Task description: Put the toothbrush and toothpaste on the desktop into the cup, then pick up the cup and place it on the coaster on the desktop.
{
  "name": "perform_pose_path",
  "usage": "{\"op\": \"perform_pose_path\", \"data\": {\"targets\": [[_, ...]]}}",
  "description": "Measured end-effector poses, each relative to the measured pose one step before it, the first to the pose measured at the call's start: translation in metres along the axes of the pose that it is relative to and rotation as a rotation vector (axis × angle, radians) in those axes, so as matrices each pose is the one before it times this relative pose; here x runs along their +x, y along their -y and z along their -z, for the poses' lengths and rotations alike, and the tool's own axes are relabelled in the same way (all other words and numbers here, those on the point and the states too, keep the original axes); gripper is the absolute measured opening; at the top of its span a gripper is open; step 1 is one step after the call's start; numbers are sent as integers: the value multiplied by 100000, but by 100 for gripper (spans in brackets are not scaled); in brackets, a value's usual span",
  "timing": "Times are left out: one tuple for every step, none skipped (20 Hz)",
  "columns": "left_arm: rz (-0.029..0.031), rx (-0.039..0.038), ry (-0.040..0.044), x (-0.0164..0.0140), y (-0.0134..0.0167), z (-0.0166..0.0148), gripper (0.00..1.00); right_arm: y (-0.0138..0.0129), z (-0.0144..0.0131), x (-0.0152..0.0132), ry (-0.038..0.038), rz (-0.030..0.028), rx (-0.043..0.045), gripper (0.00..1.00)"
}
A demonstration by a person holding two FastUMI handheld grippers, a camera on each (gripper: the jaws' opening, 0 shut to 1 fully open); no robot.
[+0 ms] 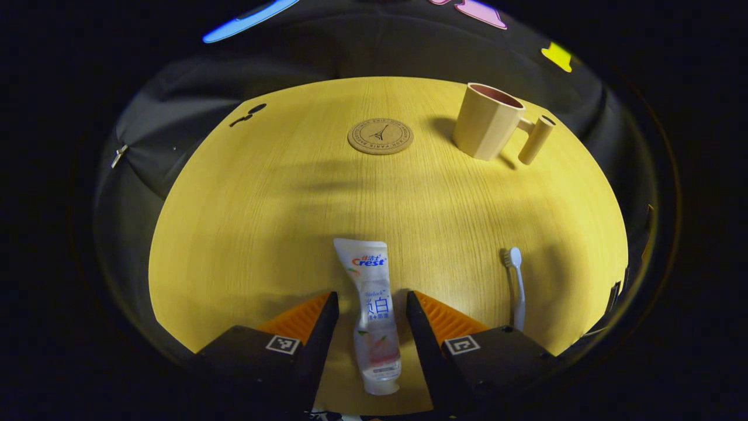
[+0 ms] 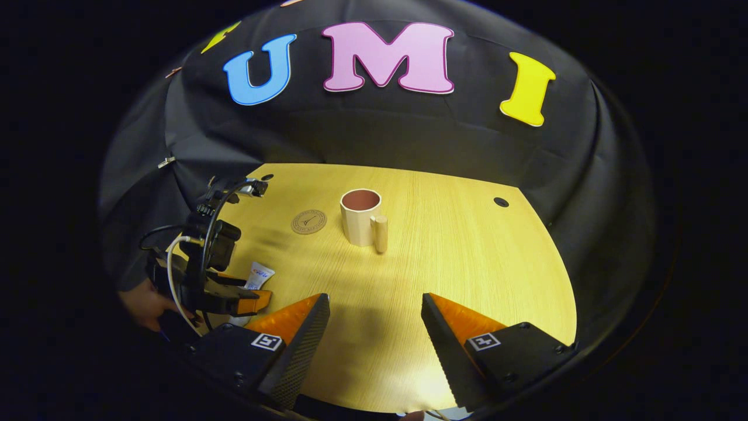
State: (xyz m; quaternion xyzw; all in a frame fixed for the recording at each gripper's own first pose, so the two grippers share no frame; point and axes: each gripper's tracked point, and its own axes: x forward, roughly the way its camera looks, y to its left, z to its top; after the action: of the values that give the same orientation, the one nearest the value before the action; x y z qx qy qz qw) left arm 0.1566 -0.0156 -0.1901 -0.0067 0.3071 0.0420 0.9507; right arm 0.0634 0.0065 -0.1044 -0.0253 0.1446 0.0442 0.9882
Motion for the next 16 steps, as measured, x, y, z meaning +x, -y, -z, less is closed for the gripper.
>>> {"op": "perform_pose_path", "data": {"targets": [[732,-1058,209,31,95,-58,75,-62,258,-40,-404,-165,578,98],[441,-1231,72,123,106,-17,75,-211,252,-2,-338,-631,1281,98],[22,-703,517,-18,-52,-62,72,-233,257,-40,-768,-389,1707,98],[145,207,591,117,-5,29,72,-192,300,-94,-542,-263,1460,98],[334,717,545,-100,35,-26,72,-196,290,-51,-647,-69,1047,98],[278,843,267,100,32,3,60,-134,296,-4,-654,228,581,98],[346,532,27,36,2,-53,52,-109,180,-68,-540,215,359,98],[241,379,263,66,-56,-74,53,-75,144,-70,-466,94,176,98],[555,-187,298,-64,-60,-93,45,-165,206,-82,-453,-206,181,98],[384,-508,-47,18,-58,29,41,-399,211,-97,-317,-447,284,98],[563,378,-418,-7,17,22,38,-400,146,-53,-420,-462,411,98],[880,1649,-96,45,-12,-24,36,-363,391,48,-1067,-623,788,97],[1226,1884,558,-36,-11,-148,33,-517,460,94,-1661,-560,1411,97],[1629,1312,693,-125,-4,-94,31,-505,456,171,-1846,-90,1581,97],[2490,51,-157,-196,157,55,26,-383,523,249,-2100,215,1379,97],[2500,-570,-132,-391,90,203,25,-465,440,450,-2119,531,940,97]]}}
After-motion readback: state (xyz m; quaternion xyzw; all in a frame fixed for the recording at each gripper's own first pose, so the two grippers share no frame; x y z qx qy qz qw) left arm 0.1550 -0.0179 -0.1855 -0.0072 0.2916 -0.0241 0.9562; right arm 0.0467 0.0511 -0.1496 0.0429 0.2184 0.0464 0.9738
